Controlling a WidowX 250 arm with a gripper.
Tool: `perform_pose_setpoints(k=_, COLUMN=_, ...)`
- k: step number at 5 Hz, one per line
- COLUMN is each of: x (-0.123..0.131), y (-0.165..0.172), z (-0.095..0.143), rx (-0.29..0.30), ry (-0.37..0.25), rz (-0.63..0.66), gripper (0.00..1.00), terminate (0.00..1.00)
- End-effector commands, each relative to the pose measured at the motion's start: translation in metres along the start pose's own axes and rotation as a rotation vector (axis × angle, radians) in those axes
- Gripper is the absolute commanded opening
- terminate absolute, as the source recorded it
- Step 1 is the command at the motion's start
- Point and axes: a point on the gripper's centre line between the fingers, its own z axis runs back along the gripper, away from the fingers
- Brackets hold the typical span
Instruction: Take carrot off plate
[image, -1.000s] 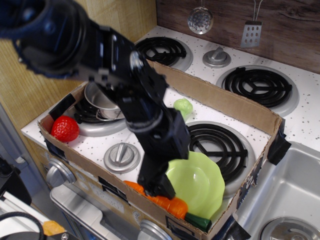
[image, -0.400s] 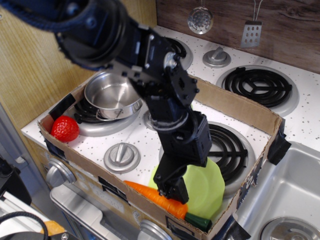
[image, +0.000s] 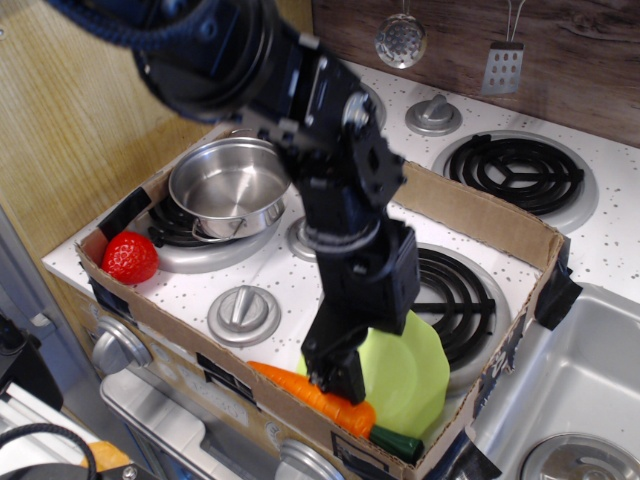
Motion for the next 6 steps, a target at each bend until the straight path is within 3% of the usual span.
perform_pose_setpoints(k=1, x=-0.011, y=-0.008, z=-0.001, rx=0.045, ry=0.031, rz=0.000, gripper=1.00, terminate=0.00)
perform_pose_setpoints(k=3, x=-0.013, y=-0.016, z=0.004, rx=0.033, ry=0.055, rz=0.009, gripper=1.00, terminate=0.00)
perform_pose_setpoints(k=6, x=-0.010, y=-0.015, z=-0.025, rx=0.091, ry=-0.012, rz=0.077, gripper=1.00, terminate=0.00)
